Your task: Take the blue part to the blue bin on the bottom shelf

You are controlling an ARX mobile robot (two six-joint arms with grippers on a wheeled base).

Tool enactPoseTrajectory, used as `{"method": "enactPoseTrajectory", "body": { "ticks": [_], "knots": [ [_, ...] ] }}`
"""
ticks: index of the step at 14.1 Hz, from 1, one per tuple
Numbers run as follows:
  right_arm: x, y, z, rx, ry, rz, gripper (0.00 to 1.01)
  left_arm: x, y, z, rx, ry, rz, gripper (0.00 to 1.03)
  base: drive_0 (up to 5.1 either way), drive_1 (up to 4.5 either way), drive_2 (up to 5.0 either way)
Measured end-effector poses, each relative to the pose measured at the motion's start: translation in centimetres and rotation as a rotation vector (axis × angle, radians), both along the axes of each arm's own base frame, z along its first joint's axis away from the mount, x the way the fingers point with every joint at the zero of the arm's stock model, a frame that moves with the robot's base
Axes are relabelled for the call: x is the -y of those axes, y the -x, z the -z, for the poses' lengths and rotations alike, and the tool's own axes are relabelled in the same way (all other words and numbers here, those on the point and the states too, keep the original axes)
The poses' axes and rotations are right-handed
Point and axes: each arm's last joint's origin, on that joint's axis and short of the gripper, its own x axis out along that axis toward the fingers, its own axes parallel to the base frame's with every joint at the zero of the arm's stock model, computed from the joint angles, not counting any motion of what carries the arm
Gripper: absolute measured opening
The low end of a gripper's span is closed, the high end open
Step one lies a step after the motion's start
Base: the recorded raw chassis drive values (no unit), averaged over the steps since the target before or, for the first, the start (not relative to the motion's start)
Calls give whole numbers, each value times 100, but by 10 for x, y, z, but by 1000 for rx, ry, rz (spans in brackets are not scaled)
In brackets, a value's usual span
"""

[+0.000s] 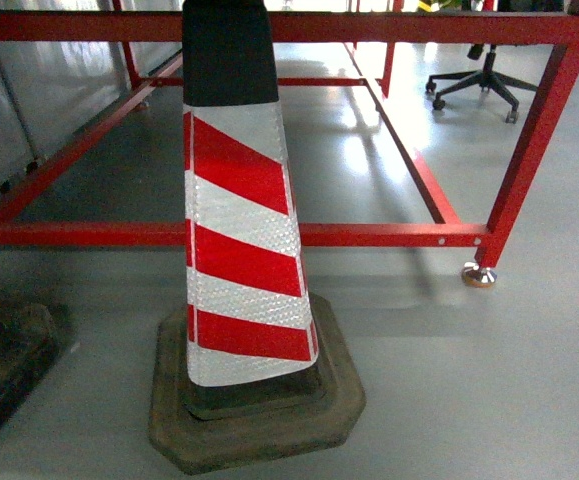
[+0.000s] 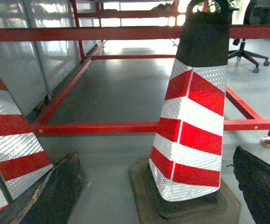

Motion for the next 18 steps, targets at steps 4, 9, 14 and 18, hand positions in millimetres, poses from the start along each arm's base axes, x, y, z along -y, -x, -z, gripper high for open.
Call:
{"method": "enactPoseTrajectory", "body": {
  "ticks": [4, 9, 14, 18],
  "knots": [
    [0, 0, 0, 0, 0, 0, 98, 0, 0, 0, 0, 0, 0, 98, 0, 0, 0],
    [0, 0, 0, 0, 0, 0, 98, 0, 0, 0, 0, 0, 0, 98, 0, 0, 0],
    [0, 0, 0, 0, 0, 0, 98, 0, 0, 0, 0, 0, 0, 98, 0, 0, 0],
    [0, 0, 0, 0, 0, 0, 98, 0, 0, 0, 0, 0, 0, 98, 0, 0, 0]
  ]
}}
